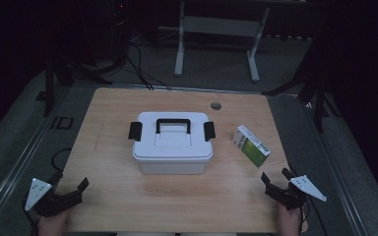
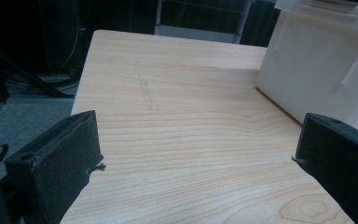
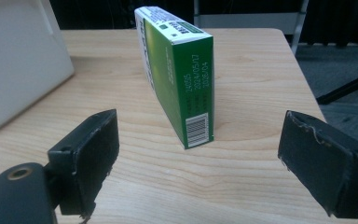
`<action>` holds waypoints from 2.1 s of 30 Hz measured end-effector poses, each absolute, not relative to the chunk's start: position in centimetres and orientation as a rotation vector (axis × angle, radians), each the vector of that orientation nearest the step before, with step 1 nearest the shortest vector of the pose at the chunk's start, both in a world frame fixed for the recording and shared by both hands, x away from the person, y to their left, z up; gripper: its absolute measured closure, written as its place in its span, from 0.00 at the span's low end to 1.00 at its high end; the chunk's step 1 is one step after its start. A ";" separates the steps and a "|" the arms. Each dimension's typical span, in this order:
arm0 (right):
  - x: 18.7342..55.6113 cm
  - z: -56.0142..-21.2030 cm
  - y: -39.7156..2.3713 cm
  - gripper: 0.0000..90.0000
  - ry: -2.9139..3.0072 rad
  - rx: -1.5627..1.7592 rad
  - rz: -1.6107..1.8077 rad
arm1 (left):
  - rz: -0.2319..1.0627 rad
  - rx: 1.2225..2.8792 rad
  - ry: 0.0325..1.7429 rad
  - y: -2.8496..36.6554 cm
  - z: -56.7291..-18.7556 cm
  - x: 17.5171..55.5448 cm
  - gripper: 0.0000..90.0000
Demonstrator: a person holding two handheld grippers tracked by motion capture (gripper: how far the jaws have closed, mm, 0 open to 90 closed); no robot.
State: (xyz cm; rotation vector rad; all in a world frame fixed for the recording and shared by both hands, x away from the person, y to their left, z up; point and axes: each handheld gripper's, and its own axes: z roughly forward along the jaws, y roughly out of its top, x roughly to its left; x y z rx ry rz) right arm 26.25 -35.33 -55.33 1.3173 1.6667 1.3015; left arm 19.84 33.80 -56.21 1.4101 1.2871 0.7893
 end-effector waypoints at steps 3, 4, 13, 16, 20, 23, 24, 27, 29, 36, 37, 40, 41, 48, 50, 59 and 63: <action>26.2 -55.1 -34.7 0.13 1.674 1.319 1.276 | 0.790 1.400 1.278 33.9 -56.1 19.9 0.00; 26.3 -55.0 -34.3 0.13 1.707 1.311 1.280 | 0.792 1.407 1.266 33.7 -56.0 19.9 0.00; 25.8 -52.9 -33.3 0.14 1.744 1.223 1.383 | 0.749 1.440 1.236 33.0 -55.6 20.6 0.07; 25.8 -52.3 -32.8 0.14 1.752 1.187 1.385 | 0.741 1.455 1.213 32.6 -55.2 21.0 0.08; 26.3 -51.3 -31.6 0.17 1.793 1.140 1.381 | 0.714 1.477 1.185 31.8 -54.8 21.7 0.17; 26.7 -51.1 -30.9 0.24 1.813 1.118 1.392 | 0.695 1.511 1.150 30.8 -54.5 22.4 0.23; 26.9 -51.0 -30.7 0.26 1.825 1.104 1.391 | 0.691 1.526 1.142 30.5 -54.4 22.7 0.26; 27.3 -50.8 -30.0 0.35 1.843 1.078 1.395 | 0.682 1.542 1.121 30.0 -54.2 23.1 0.34; 27.9 -50.8 -29.1 0.46 1.882 1.062 1.376 | 0.661 1.571 1.102 29.1 -54.2 23.8 0.39; 29.4 -51.2 -26.5 0.69 1.961 1.000 1.330 | 0.591 1.643 1.080 27.0 -54.3 25.8 0.54; 29.5 -51.2 -26.2 0.72 1.965 0.994 1.328 | 0.591 1.643 1.080 27.0 -54.3 25.8 0.56; 30.3 -51.5 -25.1 0.82 1.995 0.977 1.318 | 0.567 1.704 1.073 25.8 -54.2 27.1 0.64; 30.5 -51.5 -24.7 0.87 2.007 0.971 1.317 | 0.556 1.717 1.065 25.5 -54.2 27.4 0.67; 32.3 -52.2 -22.0 1.00 2.076 0.949 1.319 | 0.522 1.751 1.071 23.9 -54.3 29.3 0.81; 32.7 -52.3 -21.4 1.00 2.085 0.954 1.328 | 0.497 1.750 1.069 23.8 -54.3 29.6 0.88; 34.6 -52.7 -19.5 1.00 2.091 0.984 1.375 | 0.476 1.751 1.049 22.4 -54.3 32.0 1.00; 35.1 -52.7 -19.0 1.00 2.094 0.987 1.386 | 0.474 1.721 1.030 21.7 -54.1 32.6 1.00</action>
